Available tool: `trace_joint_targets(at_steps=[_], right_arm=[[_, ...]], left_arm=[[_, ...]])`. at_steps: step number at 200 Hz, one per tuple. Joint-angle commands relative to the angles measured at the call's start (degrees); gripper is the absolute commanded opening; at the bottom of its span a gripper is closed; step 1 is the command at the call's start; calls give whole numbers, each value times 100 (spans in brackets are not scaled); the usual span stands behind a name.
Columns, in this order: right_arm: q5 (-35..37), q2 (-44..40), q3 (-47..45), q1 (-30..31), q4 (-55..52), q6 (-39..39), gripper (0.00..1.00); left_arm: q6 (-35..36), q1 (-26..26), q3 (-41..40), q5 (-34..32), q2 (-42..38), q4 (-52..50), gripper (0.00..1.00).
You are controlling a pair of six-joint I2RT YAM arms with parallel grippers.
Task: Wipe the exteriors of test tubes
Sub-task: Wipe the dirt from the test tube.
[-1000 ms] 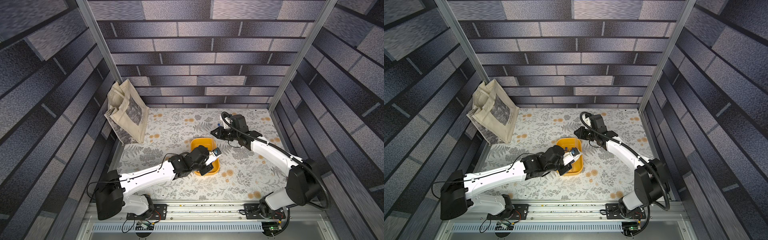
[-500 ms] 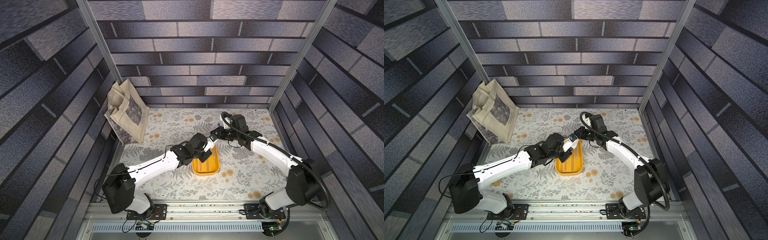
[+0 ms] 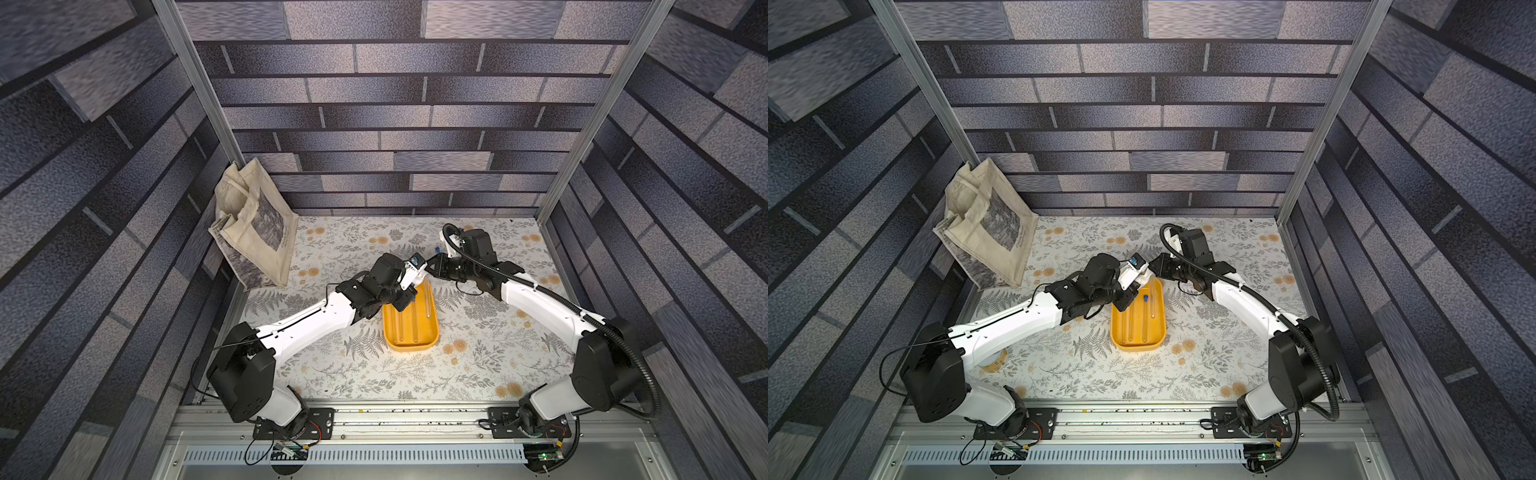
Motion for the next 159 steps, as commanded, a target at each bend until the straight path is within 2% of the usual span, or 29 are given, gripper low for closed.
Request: trace_joint_targets(at_steps=[1, 52, 159], right_arm=[[-116, -6, 70, 24, -72, -74, 15], [-85, 47, 150, 18, -112, -93, 15], [-133, 201, 215, -27, -90, -116, 15]], left_arm=[[29, -8, -42, 180, -61, 163, 6], [-93, -141, -388, 203, -193, 196, 6], [-479, -814, -1348, 230, -862, 488, 6]])
